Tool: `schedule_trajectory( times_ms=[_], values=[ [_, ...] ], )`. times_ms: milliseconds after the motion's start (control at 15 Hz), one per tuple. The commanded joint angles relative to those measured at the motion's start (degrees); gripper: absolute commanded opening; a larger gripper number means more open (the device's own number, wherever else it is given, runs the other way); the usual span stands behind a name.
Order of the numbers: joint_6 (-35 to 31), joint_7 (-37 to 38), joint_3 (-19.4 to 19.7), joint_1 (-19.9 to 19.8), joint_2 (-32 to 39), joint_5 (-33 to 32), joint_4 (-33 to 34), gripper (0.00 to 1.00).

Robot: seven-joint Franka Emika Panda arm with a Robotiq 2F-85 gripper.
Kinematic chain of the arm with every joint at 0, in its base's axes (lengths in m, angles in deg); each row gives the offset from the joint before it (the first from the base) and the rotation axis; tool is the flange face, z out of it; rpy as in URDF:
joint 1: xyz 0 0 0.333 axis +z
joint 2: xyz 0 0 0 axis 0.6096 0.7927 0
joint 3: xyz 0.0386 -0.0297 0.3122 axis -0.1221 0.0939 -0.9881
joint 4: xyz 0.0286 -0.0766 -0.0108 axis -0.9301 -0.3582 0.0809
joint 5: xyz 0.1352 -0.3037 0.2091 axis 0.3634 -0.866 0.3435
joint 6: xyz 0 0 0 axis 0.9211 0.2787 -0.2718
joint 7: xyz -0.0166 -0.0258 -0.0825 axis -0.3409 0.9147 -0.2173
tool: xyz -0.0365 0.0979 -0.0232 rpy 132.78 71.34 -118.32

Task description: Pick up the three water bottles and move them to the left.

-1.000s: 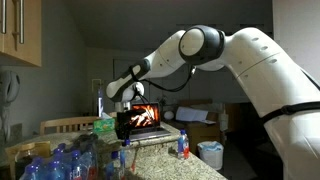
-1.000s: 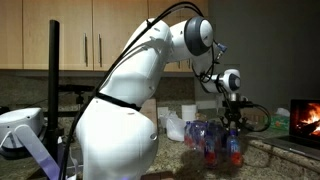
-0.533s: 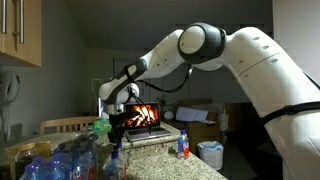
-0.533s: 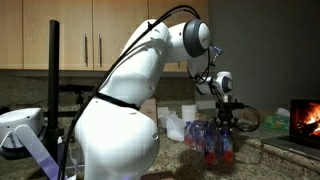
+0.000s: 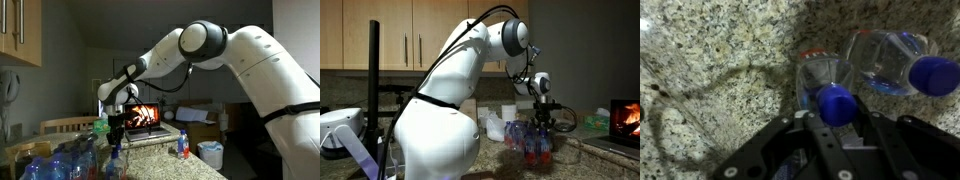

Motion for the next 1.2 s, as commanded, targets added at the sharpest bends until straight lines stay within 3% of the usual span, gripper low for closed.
schedule_trajectory(
  times_ms=[0,467,1133],
  values=[
    [0.01,2.54,0.44,0.58,-3.69,-1.5,-4.13,0.15],
    [2.51,4.26,1.31,0.35,-7.58,-1.43,-6.37,0.15],
    [3.56,2.43,1.03,0.4,-5.68,-1.15,-5.61,0.15]
  ],
)
